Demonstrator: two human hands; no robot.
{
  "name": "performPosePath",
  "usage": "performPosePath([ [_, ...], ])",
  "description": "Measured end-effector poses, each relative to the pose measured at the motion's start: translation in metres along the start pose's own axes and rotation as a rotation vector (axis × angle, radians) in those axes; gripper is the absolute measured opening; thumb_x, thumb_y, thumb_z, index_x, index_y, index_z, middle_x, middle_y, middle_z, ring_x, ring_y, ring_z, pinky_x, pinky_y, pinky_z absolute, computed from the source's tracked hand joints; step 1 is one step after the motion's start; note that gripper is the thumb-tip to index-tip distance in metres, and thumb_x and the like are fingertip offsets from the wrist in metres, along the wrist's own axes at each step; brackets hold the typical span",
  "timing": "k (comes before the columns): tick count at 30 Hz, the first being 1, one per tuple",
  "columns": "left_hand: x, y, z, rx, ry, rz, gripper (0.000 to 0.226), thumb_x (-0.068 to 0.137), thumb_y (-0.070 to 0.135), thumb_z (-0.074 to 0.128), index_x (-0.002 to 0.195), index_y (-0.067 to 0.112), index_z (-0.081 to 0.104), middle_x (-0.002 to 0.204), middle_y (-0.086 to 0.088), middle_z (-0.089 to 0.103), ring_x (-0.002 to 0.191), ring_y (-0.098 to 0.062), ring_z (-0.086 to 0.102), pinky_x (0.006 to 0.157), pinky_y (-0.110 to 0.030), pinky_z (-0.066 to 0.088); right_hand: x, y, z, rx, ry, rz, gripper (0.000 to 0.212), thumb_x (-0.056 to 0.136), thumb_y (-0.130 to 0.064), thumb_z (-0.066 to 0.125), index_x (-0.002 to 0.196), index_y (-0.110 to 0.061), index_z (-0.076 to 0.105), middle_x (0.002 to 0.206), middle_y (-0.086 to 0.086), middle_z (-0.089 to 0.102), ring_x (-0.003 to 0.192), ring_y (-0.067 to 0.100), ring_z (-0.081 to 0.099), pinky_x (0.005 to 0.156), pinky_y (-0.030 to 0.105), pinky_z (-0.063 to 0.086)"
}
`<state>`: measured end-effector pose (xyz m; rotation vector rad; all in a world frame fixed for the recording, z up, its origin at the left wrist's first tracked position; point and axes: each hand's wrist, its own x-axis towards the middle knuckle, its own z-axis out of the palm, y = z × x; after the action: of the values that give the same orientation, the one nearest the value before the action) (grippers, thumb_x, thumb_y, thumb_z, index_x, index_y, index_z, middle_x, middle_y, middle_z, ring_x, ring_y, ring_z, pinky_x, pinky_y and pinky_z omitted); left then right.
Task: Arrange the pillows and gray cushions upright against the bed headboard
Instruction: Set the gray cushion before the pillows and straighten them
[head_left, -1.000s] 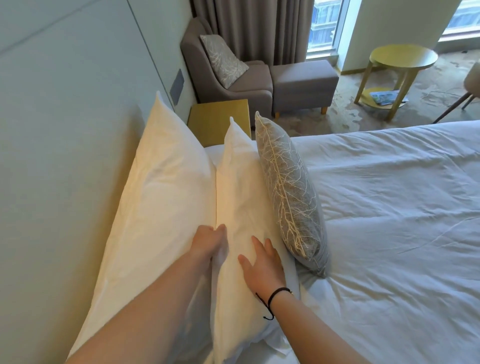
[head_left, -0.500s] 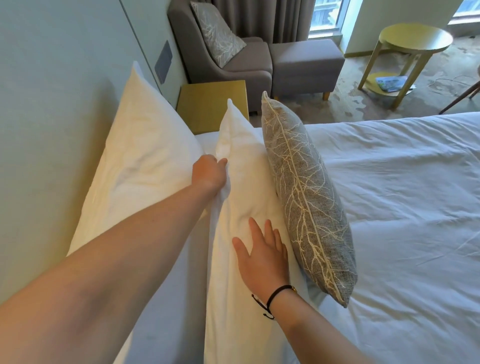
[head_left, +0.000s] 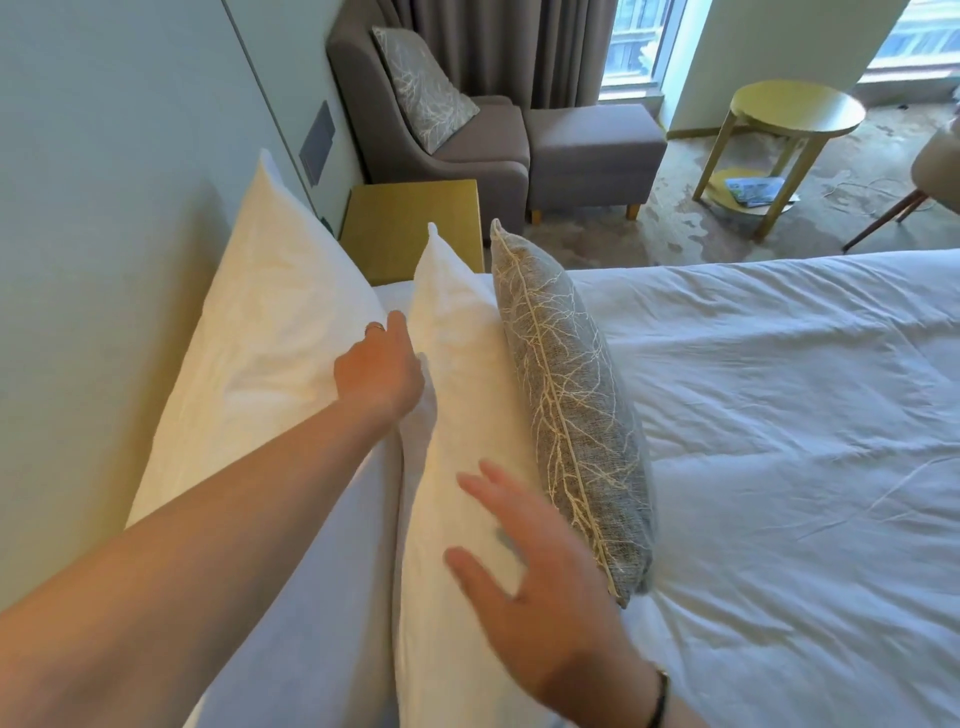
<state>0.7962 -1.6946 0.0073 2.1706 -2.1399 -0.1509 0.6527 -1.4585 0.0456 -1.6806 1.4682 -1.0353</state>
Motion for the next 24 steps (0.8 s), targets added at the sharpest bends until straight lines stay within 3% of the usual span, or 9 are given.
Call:
performPosePath([
  [2,-0.014,0.011,0.003,-0.06,-0.081,0.075,0.044,0.097,0.047,0.044,0.132,0.02,0.039,0.125,-0.013,0.051,0.106,-0.038,0.058,0.078,-0.044,0.045,0.003,0.012,-0.039,-0.007,0.243,-0.12,0.037,0.087,-0.034,0.064,0.123,-0.03,0.063,0.131,-0.014,0.059,0.123,0.002,0.052,0.102,0.019,0.04],
  [4,-0.031,0.025,0.016,-0.109,-0.316,0.147,0.069,0.096,0.06,0.039,0.148,0.015,0.029,0.147,-0.017,0.037,0.13,-0.041,0.045,0.101,-0.05,0.041,0.015,0.037,-0.077,0.002,0.39,-0.016,0.029,0.087,-0.03,0.067,0.116,-0.026,0.066,0.116,-0.011,0.067,0.11,0.007,0.062,0.096,0.028,0.049],
  [6,-0.048,0.034,0.034,-0.114,-0.539,0.144,0.091,0.094,0.068,0.033,0.156,0.008,0.006,0.163,-0.019,0.007,0.145,-0.042,0.022,0.116,-0.052,0.025,0.028,0.069,-0.101,0.025,0.381,0.278,0.04,0.086,-0.036,0.069,0.124,-0.029,0.06,0.121,-0.006,0.064,0.109,0.012,0.061,0.096,0.041,0.051],
  [9,-0.064,0.04,0.049,-0.226,-0.584,0.001,0.099,0.092,0.071,0.032,0.155,0.009,-0.014,0.163,-0.018,-0.015,0.151,-0.039,0.0,0.121,-0.051,0.012,0.03,0.114,-0.105,0.101,0.191,0.647,0.069,0.082,-0.055,0.066,0.141,-0.032,0.042,0.144,0.0,0.047,0.125,0.02,0.05,0.102,0.042,0.043],
  [13,-0.079,0.075,0.023,-0.313,-0.353,-0.033,0.099,0.085,0.083,0.022,0.156,0.016,0.012,0.162,-0.017,0.018,0.147,-0.041,0.018,0.118,-0.055,0.021,0.022,0.152,-0.084,0.272,0.115,0.709,0.075,0.082,-0.069,0.053,0.145,-0.033,0.037,0.149,-0.002,0.044,0.131,0.017,0.045,0.108,0.039,0.037],
  [15,-0.096,0.107,0.004,-0.355,-0.313,0.032,0.104,0.069,0.098,0.019,0.139,0.025,0.045,0.138,-0.007,0.055,0.129,-0.034,0.049,0.105,-0.054,0.041,0.022,0.16,-0.078,0.362,0.119,0.696,0.079,0.077,-0.073,0.055,0.144,-0.037,0.037,0.147,-0.004,0.046,0.13,0.014,0.047,0.11,0.042,0.037],
  [17,-0.119,0.134,-0.005,-0.448,-0.387,-0.017,0.101,0.051,0.105,0.034,0.116,0.031,0.058,0.104,0.007,0.069,0.099,-0.022,0.066,0.088,-0.044,0.052,0.023,0.164,-0.078,0.409,0.121,0.682,0.085,0.071,-0.078,0.056,0.144,-0.04,0.036,0.148,-0.005,0.044,0.13,0.012,0.046,0.11,0.042,0.038],
  [20,-0.146,0.149,0.001,-0.574,-0.458,-0.089,0.058,0.057,0.069,0.071,0.089,0.02,0.068,0.08,0.008,0.071,0.08,-0.02,0.068,0.077,-0.037,0.058,0.024,0.166,-0.08,0.39,0.099,0.662,0.088,0.07,-0.08,0.055,0.146,-0.042,0.031,0.151,-0.005,0.039,0.132,0.012,0.043,0.11,0.039,0.037],
  [24,-0.155,0.143,0.005,-0.944,-0.422,-0.241,0.024,0.067,0.018,0.073,0.087,0.006,0.075,0.086,-0.018,0.074,0.084,-0.036,0.072,0.08,-0.053,0.058,0.029,0.157,-0.076,0.296,0.125,0.58,0.094,0.074,-0.076,0.054,0.152,-0.033,0.021,0.155,-0.004,0.032,0.139,0.015,0.035,0.114,0.046,0.032],
])
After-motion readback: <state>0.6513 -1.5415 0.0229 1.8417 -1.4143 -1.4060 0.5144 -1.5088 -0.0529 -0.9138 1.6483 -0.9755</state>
